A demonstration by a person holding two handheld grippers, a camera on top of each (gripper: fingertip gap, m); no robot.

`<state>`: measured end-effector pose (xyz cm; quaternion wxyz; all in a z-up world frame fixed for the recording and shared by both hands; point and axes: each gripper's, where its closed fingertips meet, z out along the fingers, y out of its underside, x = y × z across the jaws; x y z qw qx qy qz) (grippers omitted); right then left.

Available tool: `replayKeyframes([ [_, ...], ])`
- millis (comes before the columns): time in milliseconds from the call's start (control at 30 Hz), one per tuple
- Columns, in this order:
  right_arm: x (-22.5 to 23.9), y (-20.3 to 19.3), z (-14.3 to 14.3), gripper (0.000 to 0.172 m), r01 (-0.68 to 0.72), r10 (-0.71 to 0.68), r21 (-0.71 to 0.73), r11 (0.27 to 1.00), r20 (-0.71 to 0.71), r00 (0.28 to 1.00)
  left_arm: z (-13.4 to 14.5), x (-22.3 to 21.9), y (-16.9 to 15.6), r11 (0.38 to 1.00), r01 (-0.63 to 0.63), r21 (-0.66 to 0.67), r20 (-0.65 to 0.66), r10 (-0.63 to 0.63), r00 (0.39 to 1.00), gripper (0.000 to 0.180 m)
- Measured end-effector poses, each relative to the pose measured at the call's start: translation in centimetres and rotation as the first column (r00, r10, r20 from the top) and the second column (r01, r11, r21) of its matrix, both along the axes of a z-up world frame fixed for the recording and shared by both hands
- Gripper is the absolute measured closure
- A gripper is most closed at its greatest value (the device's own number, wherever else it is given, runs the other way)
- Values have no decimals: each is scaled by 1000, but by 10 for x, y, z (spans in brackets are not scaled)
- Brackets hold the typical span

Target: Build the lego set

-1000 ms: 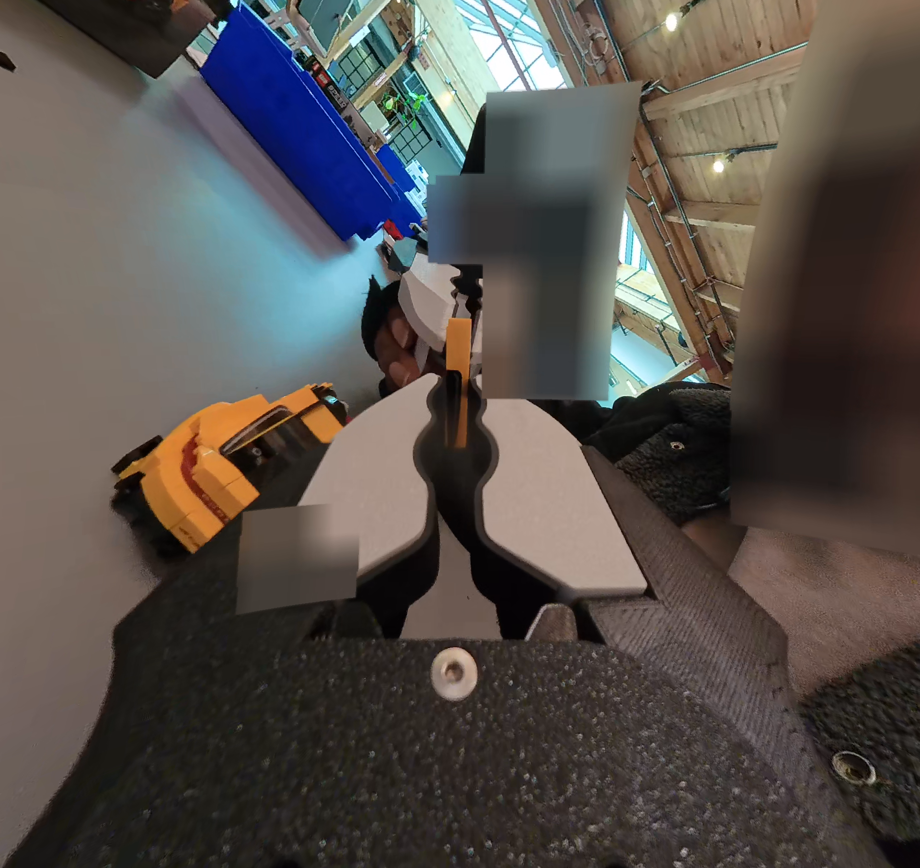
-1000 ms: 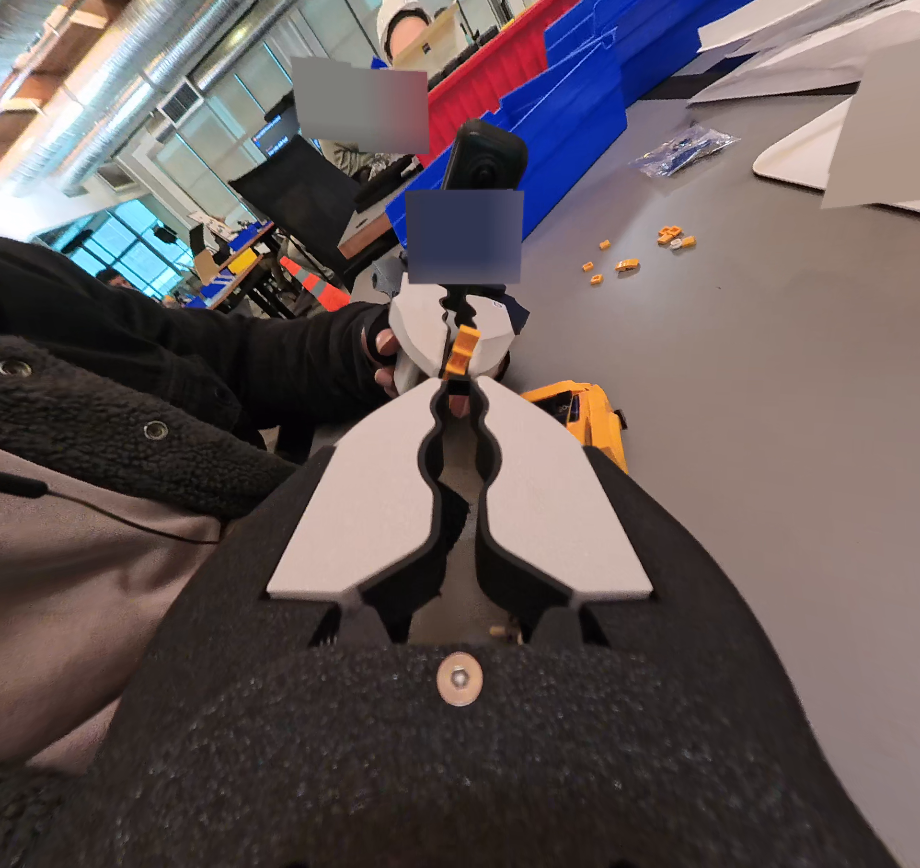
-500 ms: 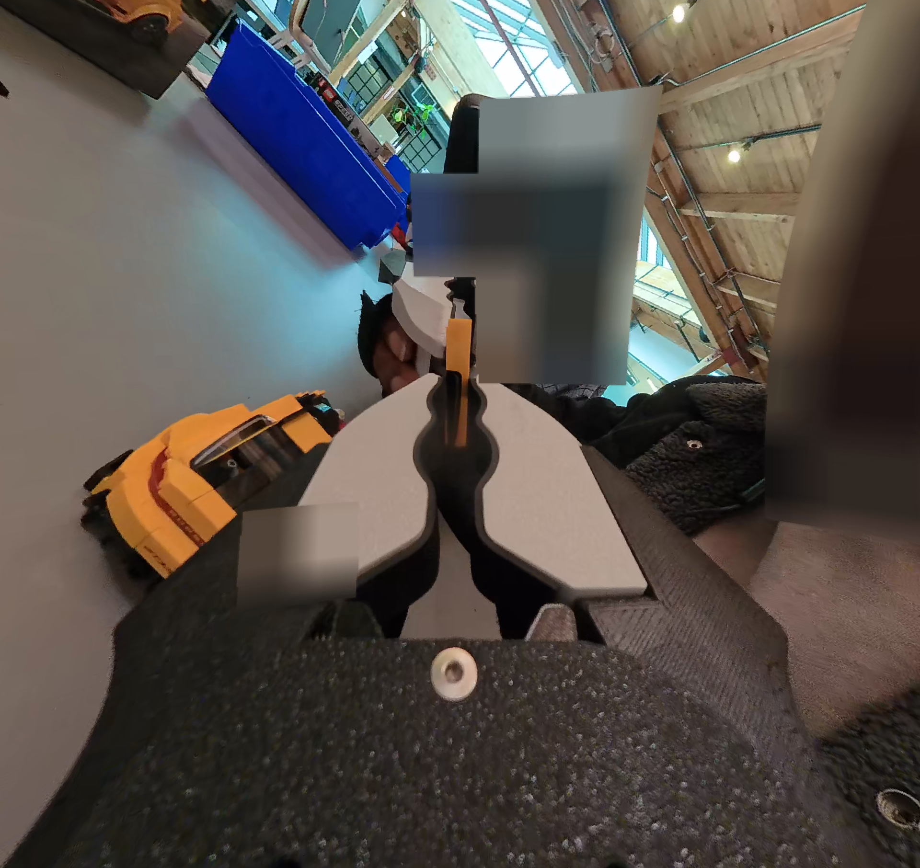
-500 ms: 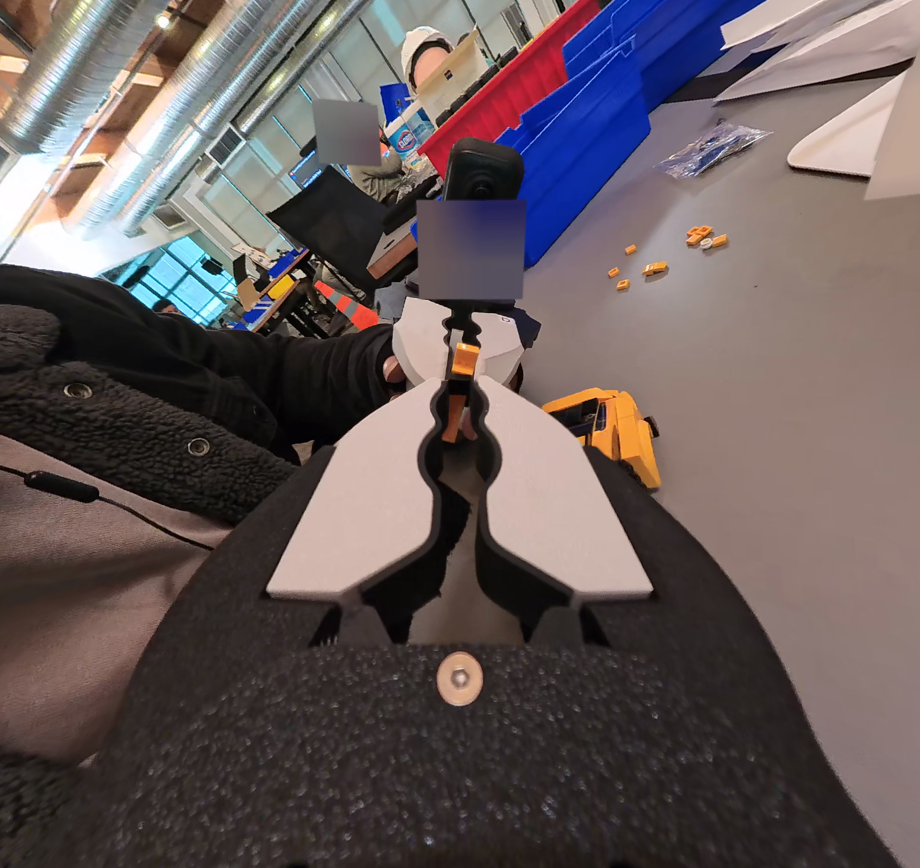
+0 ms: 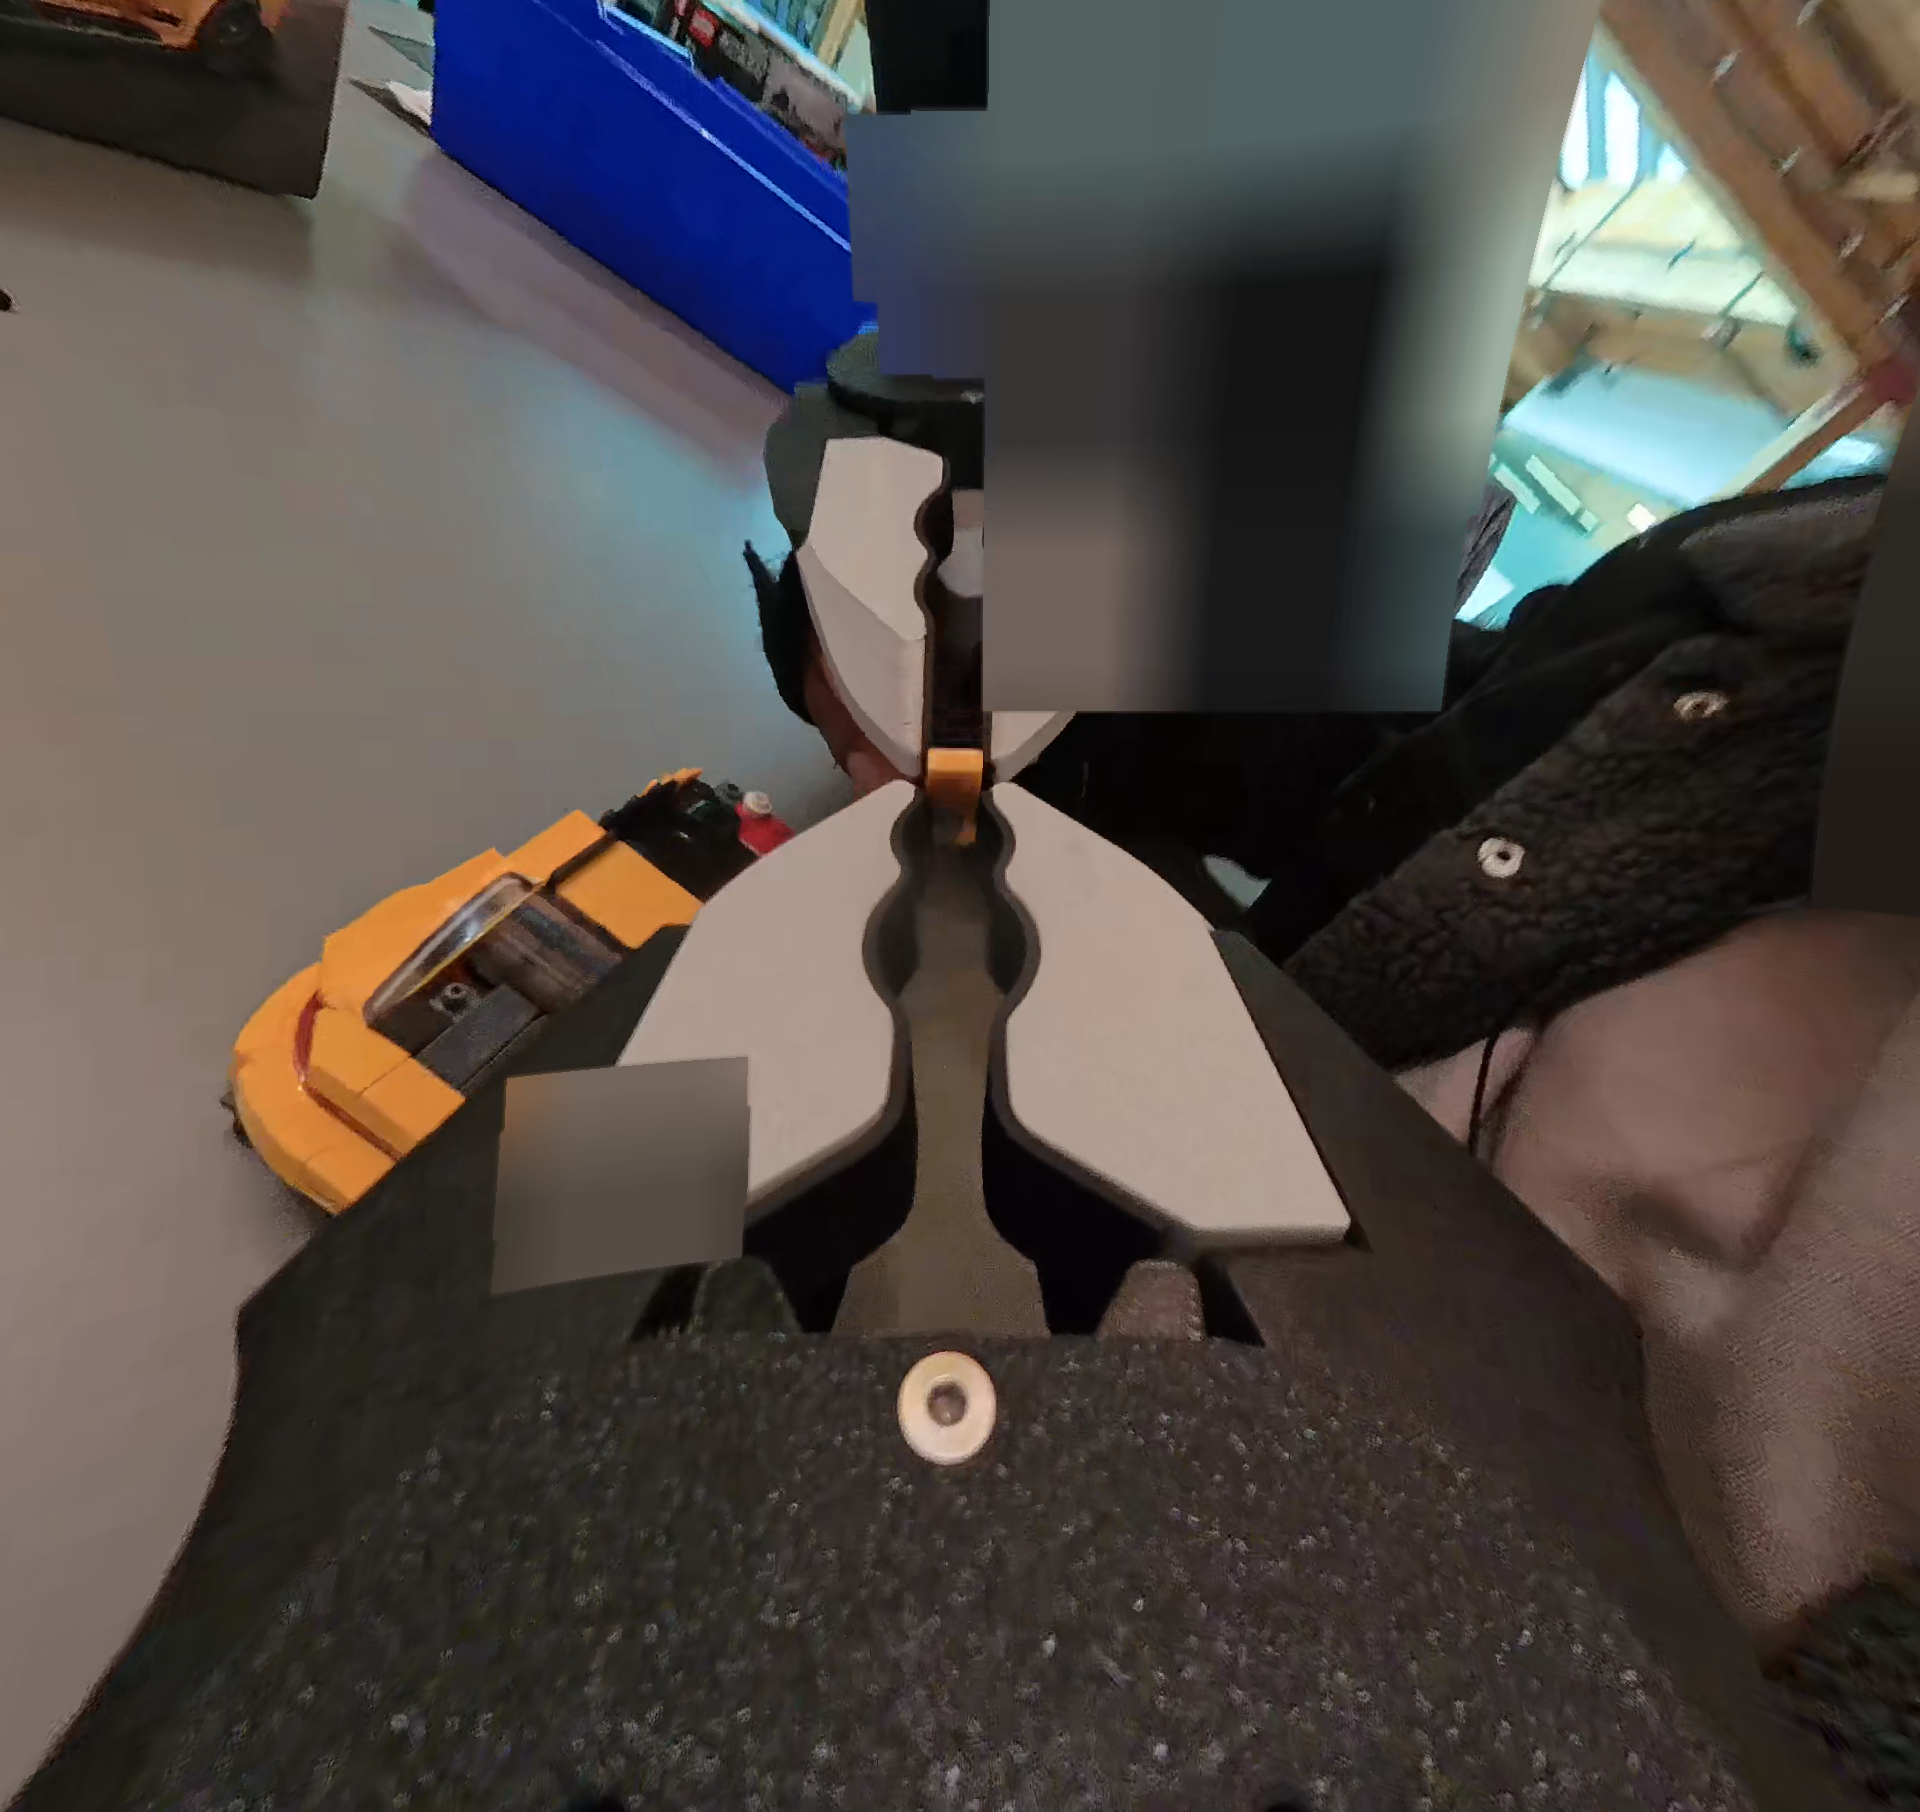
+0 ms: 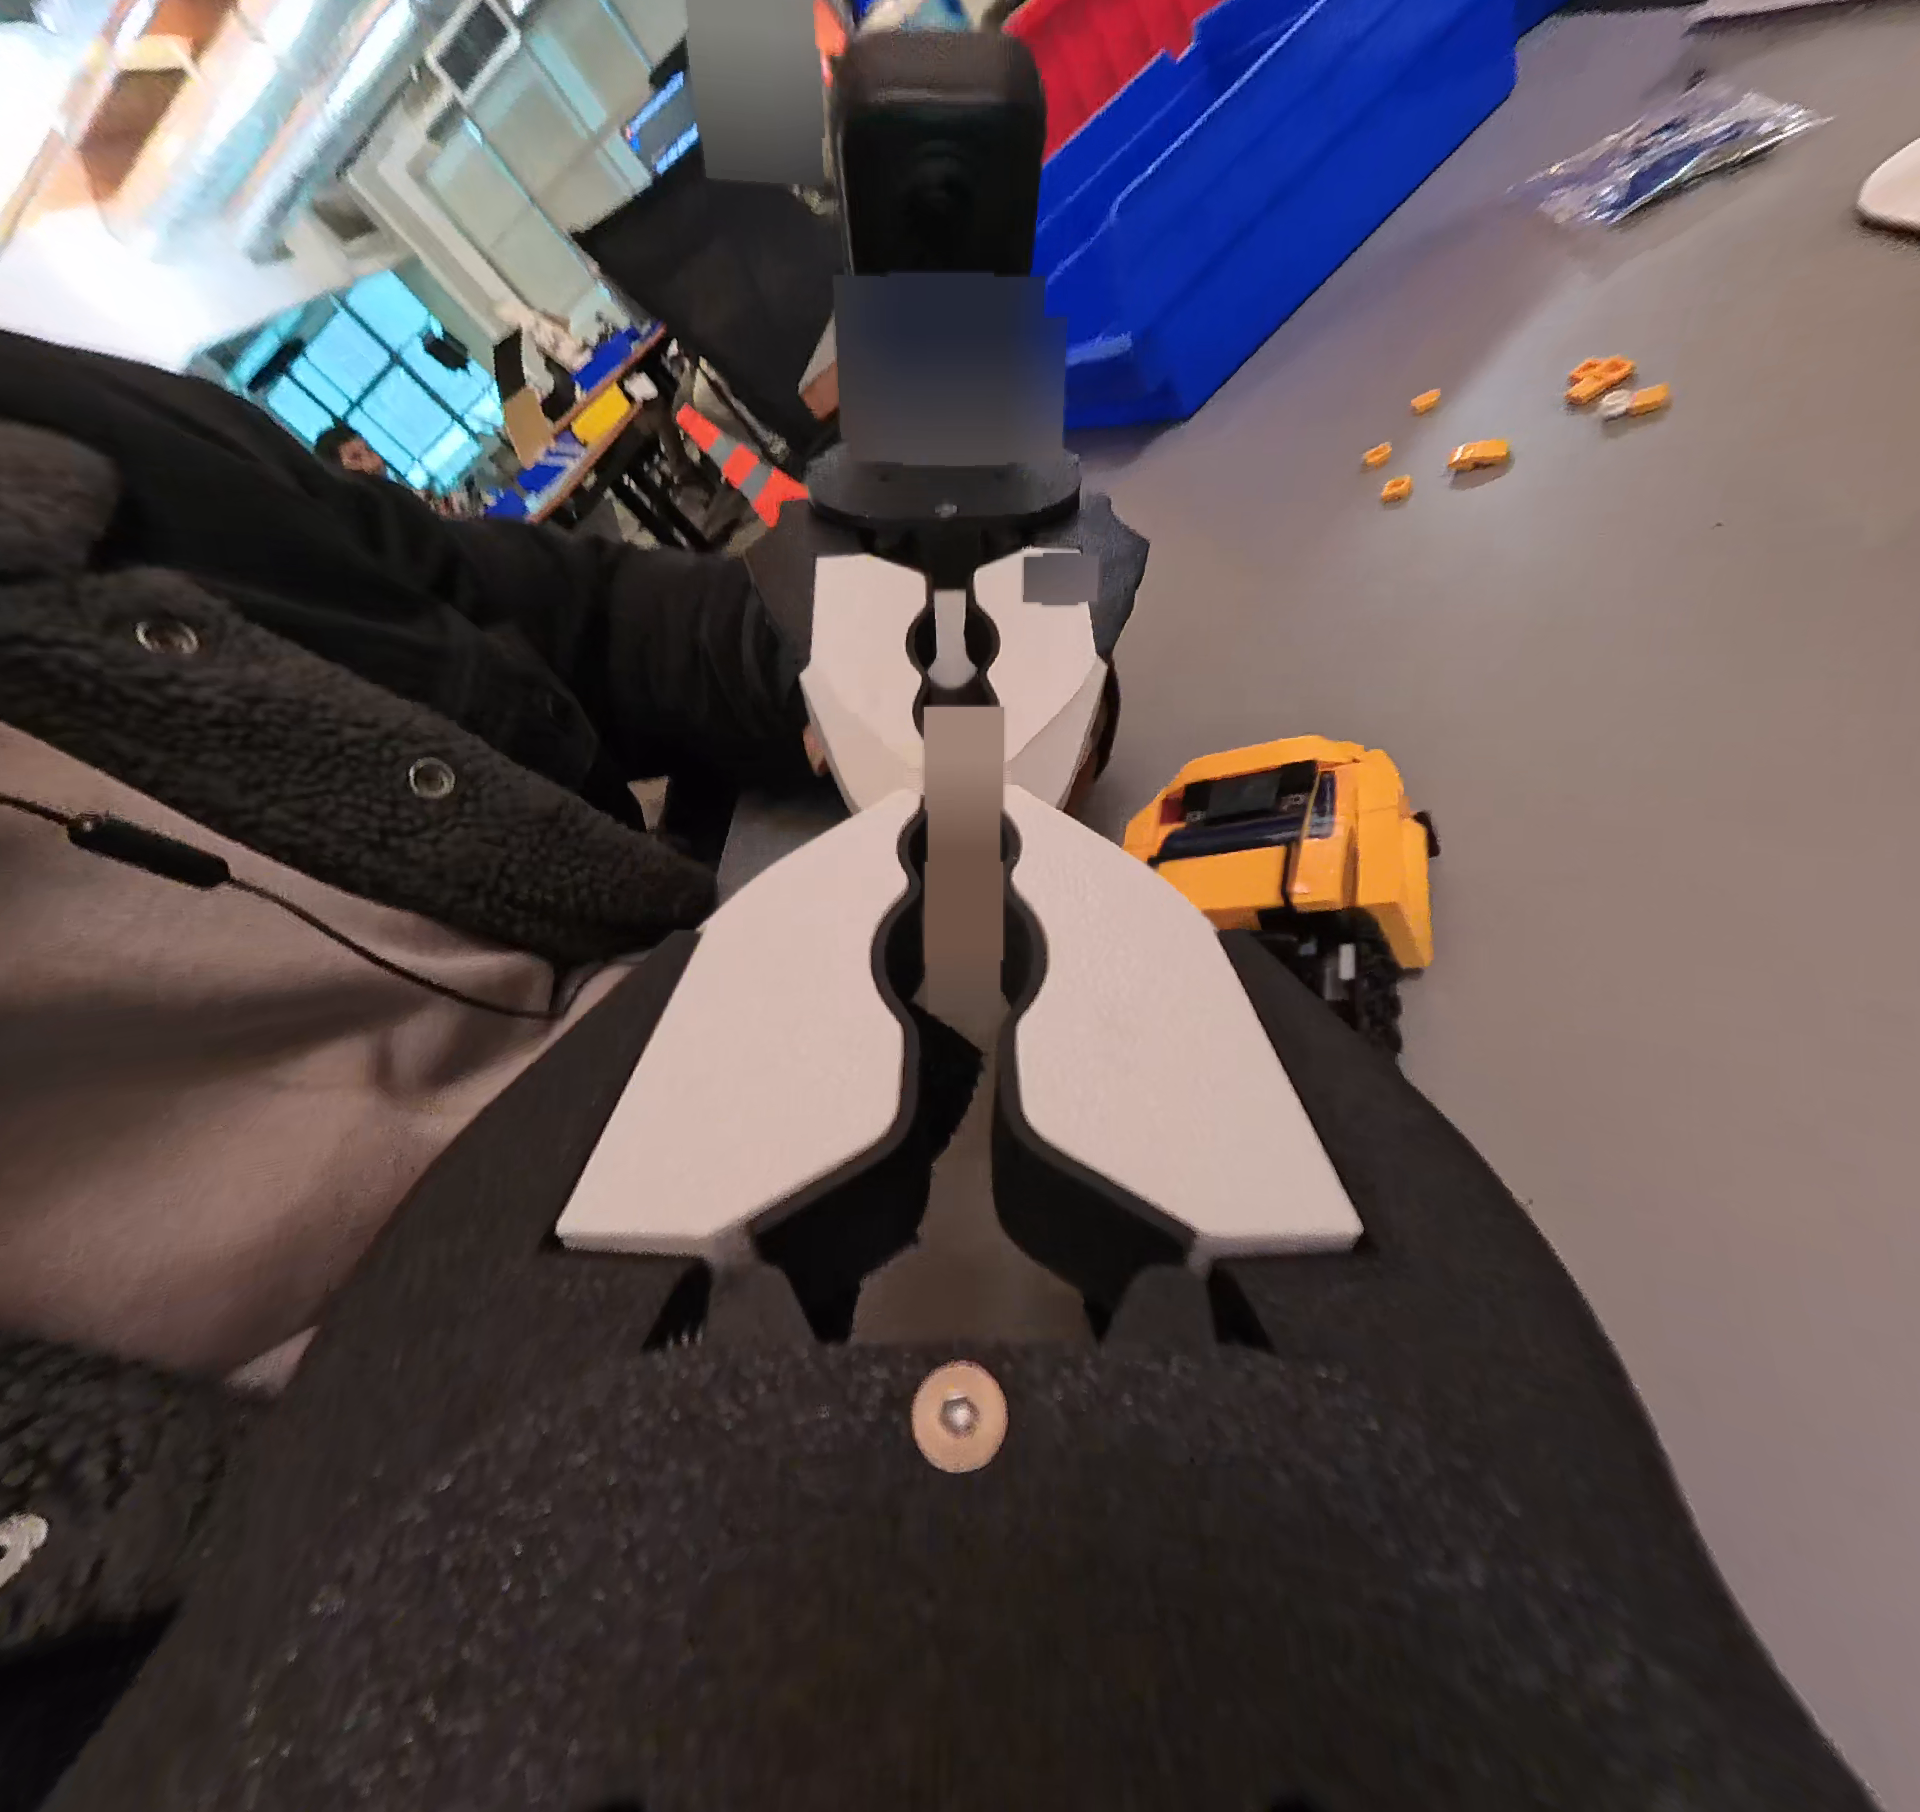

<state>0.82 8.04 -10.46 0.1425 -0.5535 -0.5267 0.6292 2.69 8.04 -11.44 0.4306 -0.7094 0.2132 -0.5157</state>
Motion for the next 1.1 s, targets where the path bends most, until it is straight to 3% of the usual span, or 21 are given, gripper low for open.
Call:
replayKeyframes([
  [167, 9, -10, -11, 164, -94, 89, 74, 993, 65, 994, -12, 8, -8, 996, 45, 71, -166, -33, 986, 173],
  [267, 17, -16, -21, 163, -159, 137, 190, 969, 126, 983, -23, 14, -14, 989, 88, 118, -287, -51, 957, 173],
  [367, 21, -19, -23, 163, -185, 148, 270, 945, 151, 977, -26, 17, -16, 983, 91, 157, -319, -37, 947, 173],
  [533, 25, -21, -16, 163, -203, 160, 334, 920, 153, 975, -18, 22, -17, 971, 72, 228, -262, -10, 965, 173],
  [733, 26, -24, 10, 163, -223, 173, 394, 892, 158, 972, 11, 25, -18, 943, -45, 330, -88, 78, 993, 173],
  [1100, 11, -47, 69, 162, -408, 202, 602, 687, 381, 902, 76, 10, -36, 796, -322, 512, 150, 286, 946, 172],
])
